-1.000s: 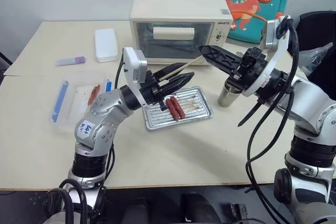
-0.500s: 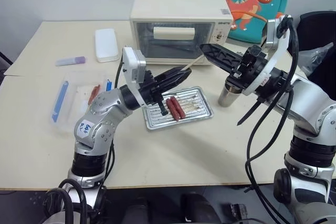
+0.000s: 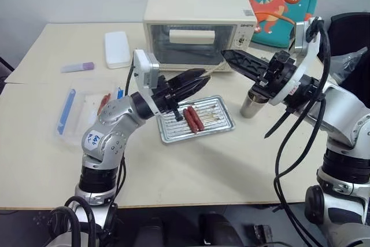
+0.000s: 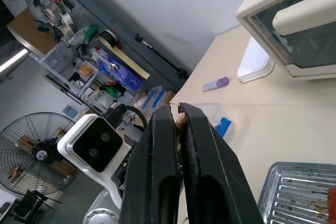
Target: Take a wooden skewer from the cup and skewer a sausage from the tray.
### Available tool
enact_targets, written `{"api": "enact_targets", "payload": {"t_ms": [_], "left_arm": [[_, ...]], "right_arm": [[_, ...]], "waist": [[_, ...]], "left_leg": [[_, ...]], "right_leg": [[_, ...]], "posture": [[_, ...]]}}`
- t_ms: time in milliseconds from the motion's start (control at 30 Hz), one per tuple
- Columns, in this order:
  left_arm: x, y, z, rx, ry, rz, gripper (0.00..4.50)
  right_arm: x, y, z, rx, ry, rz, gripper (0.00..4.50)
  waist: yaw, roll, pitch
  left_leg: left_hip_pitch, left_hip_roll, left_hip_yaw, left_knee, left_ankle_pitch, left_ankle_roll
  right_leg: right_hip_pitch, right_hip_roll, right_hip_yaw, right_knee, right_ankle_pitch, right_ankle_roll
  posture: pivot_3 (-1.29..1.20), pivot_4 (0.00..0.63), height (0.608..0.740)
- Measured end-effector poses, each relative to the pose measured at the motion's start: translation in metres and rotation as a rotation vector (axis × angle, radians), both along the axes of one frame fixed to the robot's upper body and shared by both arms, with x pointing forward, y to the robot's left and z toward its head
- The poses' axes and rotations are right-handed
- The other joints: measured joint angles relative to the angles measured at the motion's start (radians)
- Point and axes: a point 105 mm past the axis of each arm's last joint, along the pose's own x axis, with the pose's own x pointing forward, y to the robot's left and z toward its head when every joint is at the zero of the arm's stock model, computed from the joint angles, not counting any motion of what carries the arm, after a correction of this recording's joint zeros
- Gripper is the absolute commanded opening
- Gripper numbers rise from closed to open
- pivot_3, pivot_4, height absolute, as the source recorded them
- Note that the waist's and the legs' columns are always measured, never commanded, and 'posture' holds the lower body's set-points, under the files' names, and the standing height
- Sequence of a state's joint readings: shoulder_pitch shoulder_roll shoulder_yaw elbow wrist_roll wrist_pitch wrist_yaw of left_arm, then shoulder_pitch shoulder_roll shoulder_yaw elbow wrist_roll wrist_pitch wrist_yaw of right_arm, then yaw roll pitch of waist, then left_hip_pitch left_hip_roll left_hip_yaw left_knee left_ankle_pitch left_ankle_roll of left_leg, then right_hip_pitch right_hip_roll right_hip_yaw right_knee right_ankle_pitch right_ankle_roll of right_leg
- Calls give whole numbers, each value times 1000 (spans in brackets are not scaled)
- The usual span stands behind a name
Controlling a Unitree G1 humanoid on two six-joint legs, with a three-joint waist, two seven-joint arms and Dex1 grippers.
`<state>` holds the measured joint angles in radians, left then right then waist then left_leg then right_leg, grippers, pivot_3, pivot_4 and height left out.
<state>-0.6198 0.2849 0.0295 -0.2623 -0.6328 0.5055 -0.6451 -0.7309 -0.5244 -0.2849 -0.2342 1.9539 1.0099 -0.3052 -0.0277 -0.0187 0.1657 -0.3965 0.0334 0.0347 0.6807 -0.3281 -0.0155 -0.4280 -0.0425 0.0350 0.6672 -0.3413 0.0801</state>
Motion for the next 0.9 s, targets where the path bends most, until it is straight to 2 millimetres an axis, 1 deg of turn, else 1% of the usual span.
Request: {"api": "enact_targets", "payload": {"t_ms": [33, 200, 367, 533, 633, 733, 900], "left_arm": [[0, 0, 0, -1, -1, 1, 2018], [0, -1, 4, -31, -1, 2, 2018], [0, -3, 5, -54, 5, -5, 2018], [-1, -3, 5, -61, 7, -11, 2018], [-1, -4, 5, -63, 7, -13, 1490], [-1, -4, 5, -62, 7, -14, 789], [-1, -4, 5, -60, 7, -14, 789]], "right_arm": [[0, 0, 0, 2, 2, 1, 0], [1, -6, 2, 45, 1, -13, 0], [4, -8, -5, 76, 38, -27, 0], [5, -13, -3, 97, 37, -46, 0], [5, -12, -3, 98, 38, -45, 0], [5, -12, -3, 103, 38, -43, 0], [5, -11, -3, 112, 37, -38, 0]], "waist": [[0, 0, 0], [0, 0, 0], [0, 0, 0], [0, 0, 0], [0, 0, 0], [0, 0, 0], [0, 0, 0]], "left_leg": [[0, 0, 0, 0, 0, 0], [0, 0, 0, 0, 0, 0], [0, 0, 0, 0, 0, 0], [0, 0, 0, 0, 0, 0], [0, 0, 0, 0, 0, 0], [0, 0, 0, 0, 0, 0], [0, 0, 0, 0, 0, 0]], "right_leg": [[0, 0, 0, 0, 0, 0], [0, 0, 0, 0, 0, 0], [0, 0, 0, 0, 0, 0], [0, 0, 0, 0, 0, 0], [0, 0, 0, 0, 0, 0], [0, 0, 0, -1, 0, 0], [0, 0, 0, -1, 0, 0]], "posture": [[0, 150, 740], [0, 150, 740], [0, 150, 740], [0, 150, 740], [0, 150, 740], [0, 150, 740], [0, 150, 740]]}}
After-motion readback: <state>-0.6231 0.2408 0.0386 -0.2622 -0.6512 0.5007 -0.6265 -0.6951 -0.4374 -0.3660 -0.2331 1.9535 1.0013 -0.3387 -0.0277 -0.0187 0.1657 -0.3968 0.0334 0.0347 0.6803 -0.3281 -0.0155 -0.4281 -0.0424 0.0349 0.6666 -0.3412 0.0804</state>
